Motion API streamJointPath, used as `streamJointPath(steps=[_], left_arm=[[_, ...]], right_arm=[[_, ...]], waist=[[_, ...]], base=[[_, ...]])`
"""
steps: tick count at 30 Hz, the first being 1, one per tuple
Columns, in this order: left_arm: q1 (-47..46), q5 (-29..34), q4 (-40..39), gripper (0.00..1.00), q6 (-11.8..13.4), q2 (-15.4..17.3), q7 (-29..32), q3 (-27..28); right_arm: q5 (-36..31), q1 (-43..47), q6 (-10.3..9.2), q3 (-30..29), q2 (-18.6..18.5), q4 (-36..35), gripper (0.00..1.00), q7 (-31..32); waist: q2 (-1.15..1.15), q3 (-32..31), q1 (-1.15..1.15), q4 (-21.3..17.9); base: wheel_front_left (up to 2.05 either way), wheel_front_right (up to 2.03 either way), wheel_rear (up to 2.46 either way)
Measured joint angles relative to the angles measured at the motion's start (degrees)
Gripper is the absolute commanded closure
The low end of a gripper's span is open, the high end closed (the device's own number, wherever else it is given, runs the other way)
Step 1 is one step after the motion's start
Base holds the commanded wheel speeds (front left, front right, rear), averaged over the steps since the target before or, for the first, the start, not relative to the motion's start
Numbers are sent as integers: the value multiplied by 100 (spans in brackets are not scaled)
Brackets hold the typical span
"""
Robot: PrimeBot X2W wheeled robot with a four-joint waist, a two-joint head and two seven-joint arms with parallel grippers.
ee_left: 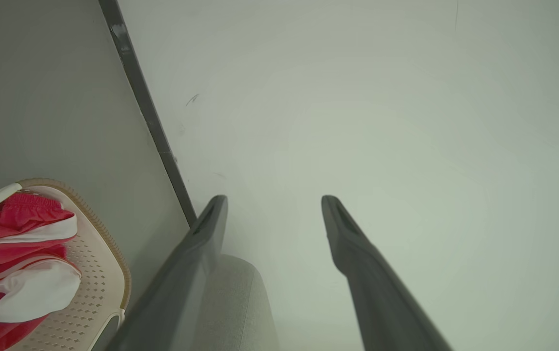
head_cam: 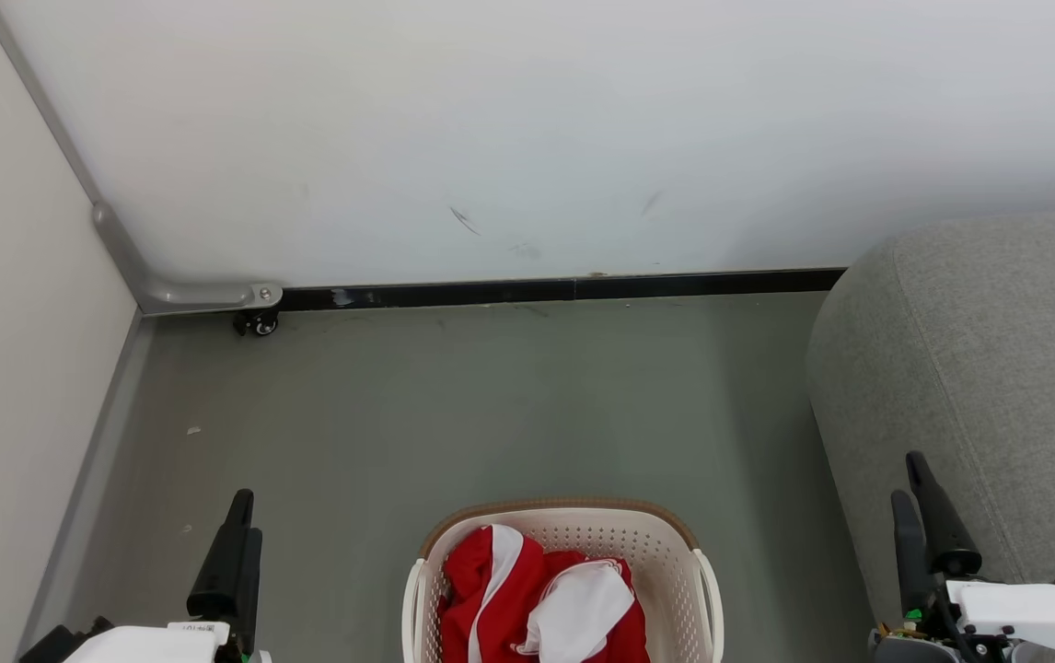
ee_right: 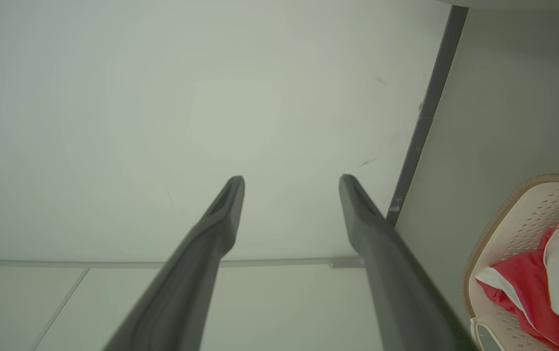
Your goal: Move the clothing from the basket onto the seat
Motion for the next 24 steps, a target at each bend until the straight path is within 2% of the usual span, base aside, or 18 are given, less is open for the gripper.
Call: streamJointPath(steps=[6, 10, 18, 24], left_arm=[[0, 221, -59, 0, 0, 3, -77, -52], [0, 480, -145, 0, 8, 4, -151, -68], [0, 1289, -370, 0, 51, 15, -326, -75], [0, 2073, -525, 0, 93, 70, -452, -166]], right_arm=[[-222, -1, 0, 102, -1, -1, 0, -73], [-502, -10, 0, 164, -18, 0, 0, -140], [-1176, -25, 1, 300, -78, 2, 0, -324], [-1741, -69, 1, 335, -103, 3, 0, -442]], waist=[[0, -12, 15, 11], [0, -33, 35, 21], [0, -95, 76, 44], [0, -141, 91, 64]], base=[[0, 0, 0], [0, 0, 0], [0, 0, 0], [0, 0, 0]])
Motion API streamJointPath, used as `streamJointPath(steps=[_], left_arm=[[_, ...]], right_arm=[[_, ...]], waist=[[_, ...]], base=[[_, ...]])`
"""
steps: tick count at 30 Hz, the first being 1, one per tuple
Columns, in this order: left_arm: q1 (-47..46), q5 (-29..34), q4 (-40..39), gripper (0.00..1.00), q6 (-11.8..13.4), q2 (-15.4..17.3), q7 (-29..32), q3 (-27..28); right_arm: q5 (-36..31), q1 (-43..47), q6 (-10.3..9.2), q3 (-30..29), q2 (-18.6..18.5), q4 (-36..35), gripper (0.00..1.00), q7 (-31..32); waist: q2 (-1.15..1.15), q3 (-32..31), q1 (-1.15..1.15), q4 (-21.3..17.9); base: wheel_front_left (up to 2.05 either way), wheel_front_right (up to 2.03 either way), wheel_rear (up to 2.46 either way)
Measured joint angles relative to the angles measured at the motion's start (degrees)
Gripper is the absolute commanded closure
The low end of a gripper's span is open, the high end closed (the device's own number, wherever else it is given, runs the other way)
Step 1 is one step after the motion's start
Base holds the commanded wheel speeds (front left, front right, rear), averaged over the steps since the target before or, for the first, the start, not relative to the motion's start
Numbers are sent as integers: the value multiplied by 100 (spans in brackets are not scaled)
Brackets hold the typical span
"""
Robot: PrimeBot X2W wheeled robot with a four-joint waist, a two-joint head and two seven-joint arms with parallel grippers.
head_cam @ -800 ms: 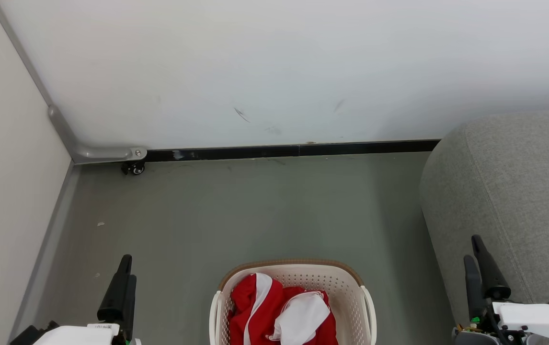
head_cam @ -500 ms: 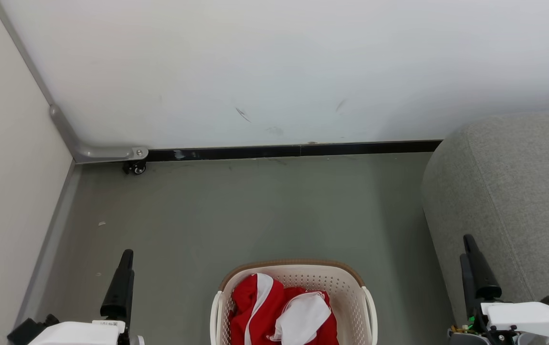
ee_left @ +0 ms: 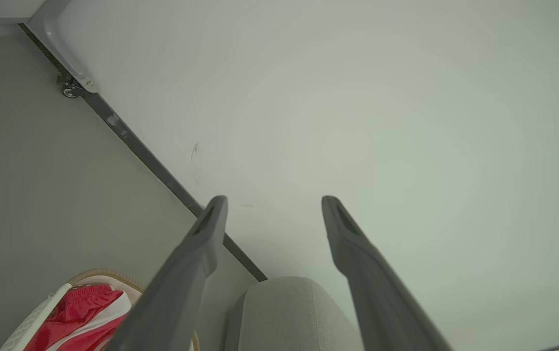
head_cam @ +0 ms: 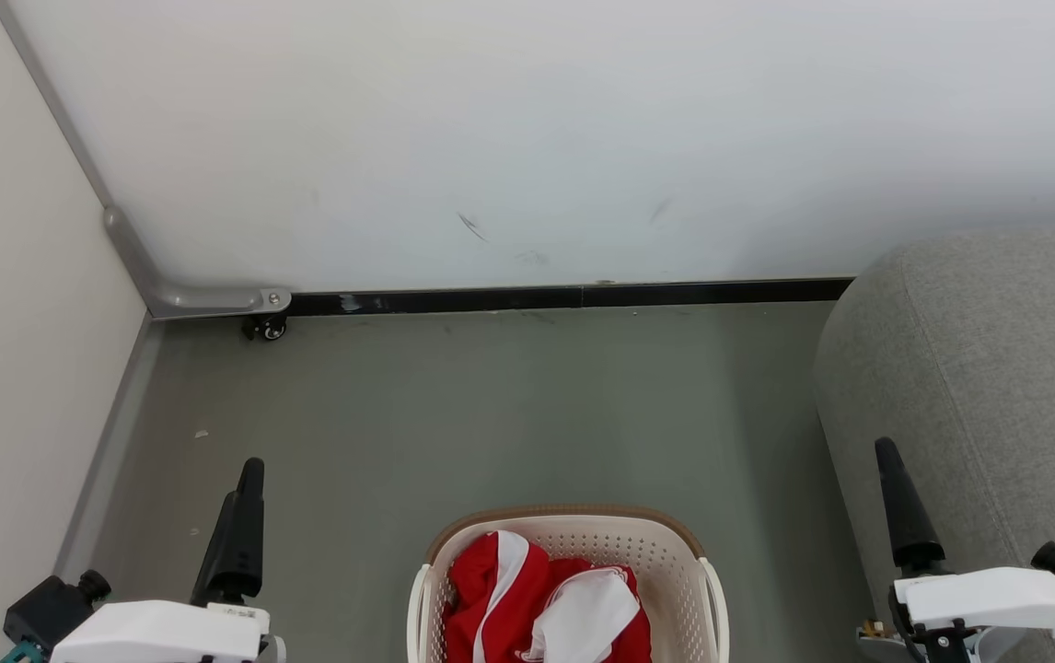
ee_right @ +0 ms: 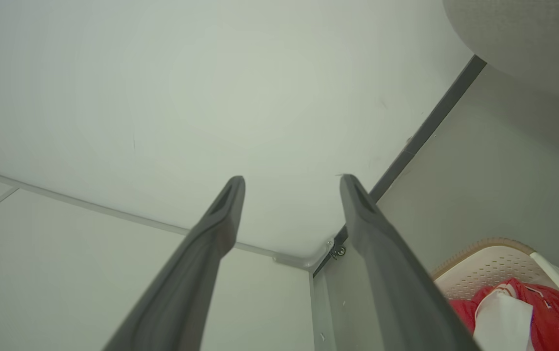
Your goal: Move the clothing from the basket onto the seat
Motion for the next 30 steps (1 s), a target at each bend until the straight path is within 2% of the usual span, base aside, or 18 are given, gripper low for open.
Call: streamJointPath(steps=[7, 21, 30], left_arm=[[2, 827, -163, 0, 68, 23, -131, -147], [79, 2847, -355, 0, 370, 227, -403, -599], [168, 3857, -302, 0, 609, 278, -597, -840]], right_arm=[[-716, -58, 1, 114, -1, -1, 0, -130], [-2443, -66, 15, 257, -12, 153, 0, -412], [-3416, -93, 16, 294, -3, 218, 0, -536]], waist=[[0, -31, -2, 21], [0, -8, -73, 60], [0, 4, -89, 67]], base=[[0, 0, 0], [0, 0, 0], [0, 0, 0]])
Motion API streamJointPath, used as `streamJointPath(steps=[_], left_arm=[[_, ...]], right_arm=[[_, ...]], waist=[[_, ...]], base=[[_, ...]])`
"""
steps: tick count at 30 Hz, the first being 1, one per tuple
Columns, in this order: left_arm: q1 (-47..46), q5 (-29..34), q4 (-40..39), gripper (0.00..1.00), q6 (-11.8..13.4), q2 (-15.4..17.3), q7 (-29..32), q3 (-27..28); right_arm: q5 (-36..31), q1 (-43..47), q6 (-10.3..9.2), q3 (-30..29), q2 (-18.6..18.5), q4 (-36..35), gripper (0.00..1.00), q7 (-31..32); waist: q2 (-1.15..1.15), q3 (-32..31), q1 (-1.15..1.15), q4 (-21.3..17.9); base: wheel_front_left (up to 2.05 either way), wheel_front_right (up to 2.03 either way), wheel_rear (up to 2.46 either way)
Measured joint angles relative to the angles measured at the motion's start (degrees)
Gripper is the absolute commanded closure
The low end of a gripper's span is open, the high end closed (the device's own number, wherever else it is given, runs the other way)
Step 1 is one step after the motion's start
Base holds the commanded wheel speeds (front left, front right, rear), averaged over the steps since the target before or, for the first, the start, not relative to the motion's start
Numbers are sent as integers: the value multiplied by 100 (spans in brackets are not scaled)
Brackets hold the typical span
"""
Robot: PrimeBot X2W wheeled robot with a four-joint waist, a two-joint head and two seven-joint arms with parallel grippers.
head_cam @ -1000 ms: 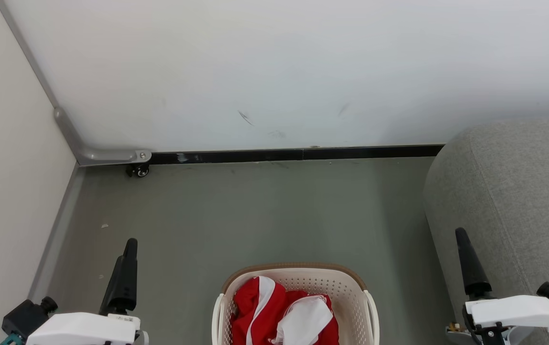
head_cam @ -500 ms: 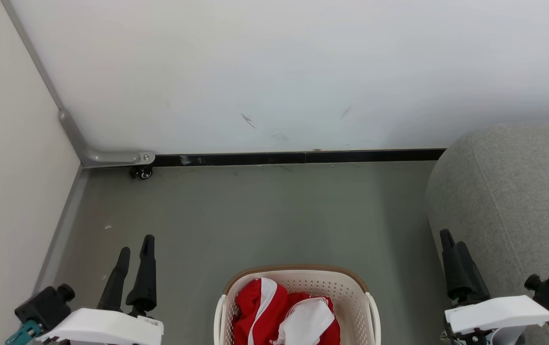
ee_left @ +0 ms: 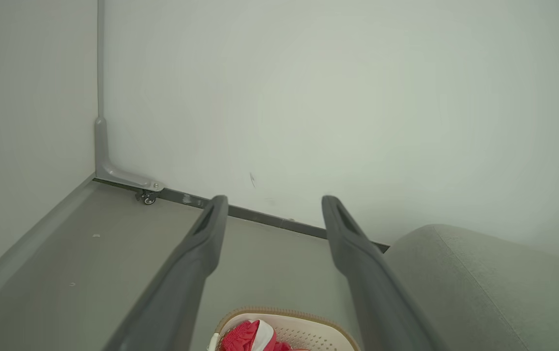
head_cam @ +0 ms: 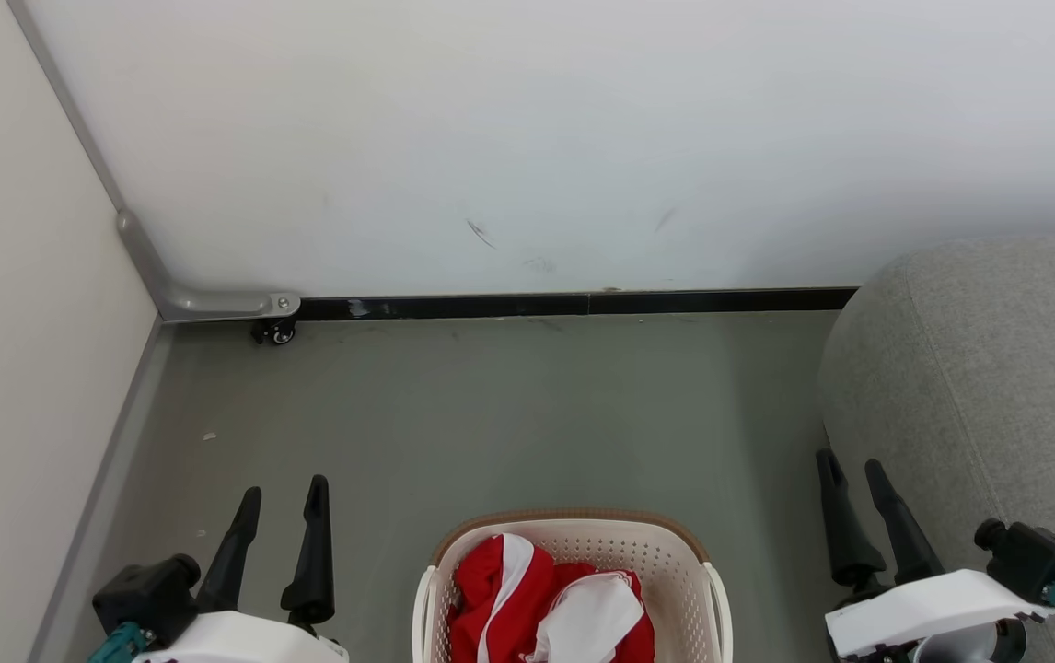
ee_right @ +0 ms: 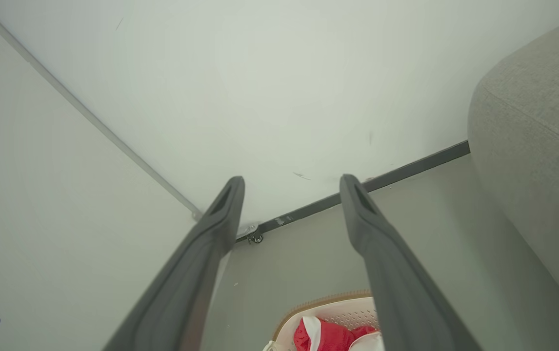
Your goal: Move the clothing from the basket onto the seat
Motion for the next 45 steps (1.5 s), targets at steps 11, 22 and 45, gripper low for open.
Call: streamJointPath(steps=[11, 22, 45], left_arm=[[0, 1029, 36, 0, 221, 8, -224, -190], [-1, 1981, 41, 0, 417, 5, -437, -368], [-1, 2366, 380, 0, 616, -44, -561, -339]], right_arm=[[-1247, -99, 1, 9, 14, 158, 0, -43], [-2195, -99, 1, -10, 36, 274, 0, -59], [-2526, -99, 2, 37, 49, 289, 0, -109]], waist=[[0, -15, -4, 15], [0, -28, -5, 34], [0, 21, -5, 31]], base=[[0, 0, 0], [0, 0, 0], [0, 0, 0]])
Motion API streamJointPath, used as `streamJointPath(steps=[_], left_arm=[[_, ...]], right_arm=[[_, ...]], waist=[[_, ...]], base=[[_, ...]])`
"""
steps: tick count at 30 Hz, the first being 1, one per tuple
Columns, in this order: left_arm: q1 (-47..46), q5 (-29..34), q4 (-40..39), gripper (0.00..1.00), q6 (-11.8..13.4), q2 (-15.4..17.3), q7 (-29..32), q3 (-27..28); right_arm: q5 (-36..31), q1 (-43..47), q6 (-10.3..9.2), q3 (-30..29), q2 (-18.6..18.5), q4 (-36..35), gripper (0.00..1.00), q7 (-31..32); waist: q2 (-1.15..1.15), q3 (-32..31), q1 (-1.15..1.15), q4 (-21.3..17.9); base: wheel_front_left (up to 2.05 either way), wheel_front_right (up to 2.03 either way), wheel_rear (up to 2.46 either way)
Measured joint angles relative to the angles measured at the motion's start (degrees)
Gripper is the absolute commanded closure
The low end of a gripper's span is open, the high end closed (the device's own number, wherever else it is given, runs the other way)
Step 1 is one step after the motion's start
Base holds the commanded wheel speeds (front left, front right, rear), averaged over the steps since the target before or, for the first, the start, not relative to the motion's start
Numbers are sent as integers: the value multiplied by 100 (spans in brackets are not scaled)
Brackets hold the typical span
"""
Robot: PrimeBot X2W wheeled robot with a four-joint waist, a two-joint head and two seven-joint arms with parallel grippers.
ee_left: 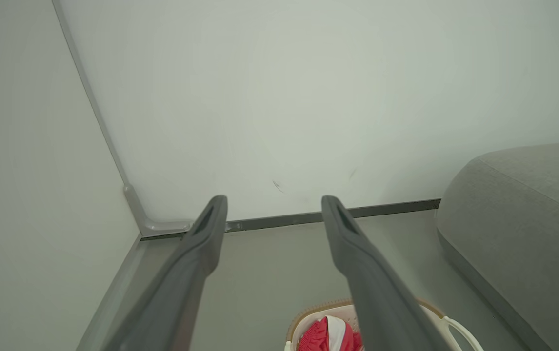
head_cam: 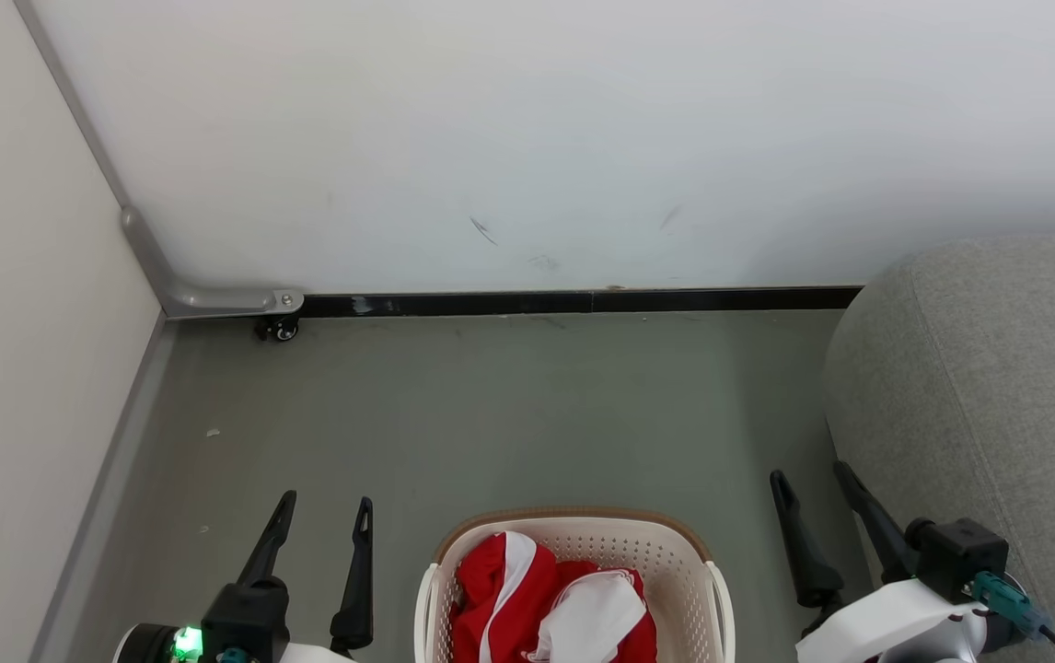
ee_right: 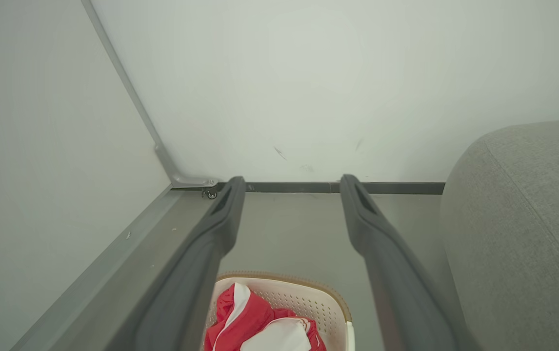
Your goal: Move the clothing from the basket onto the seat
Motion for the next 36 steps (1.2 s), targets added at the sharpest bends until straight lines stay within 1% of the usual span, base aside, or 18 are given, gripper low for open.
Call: streamJointPath(steps=[16, 36], left_arm=[[-8, 0, 56, 0, 43, -38, 0, 21], [-69, 0, 86, 0, 43, -63, 0, 24]], right_arm=[[163, -1, 0, 10, 0, 29, 0, 1], [164, -1, 0, 58, 0, 49, 0, 8]], waist=[[0, 15, -1, 18], [0, 13, -1, 29]], base=[[0, 0, 0], [0, 0, 0]])
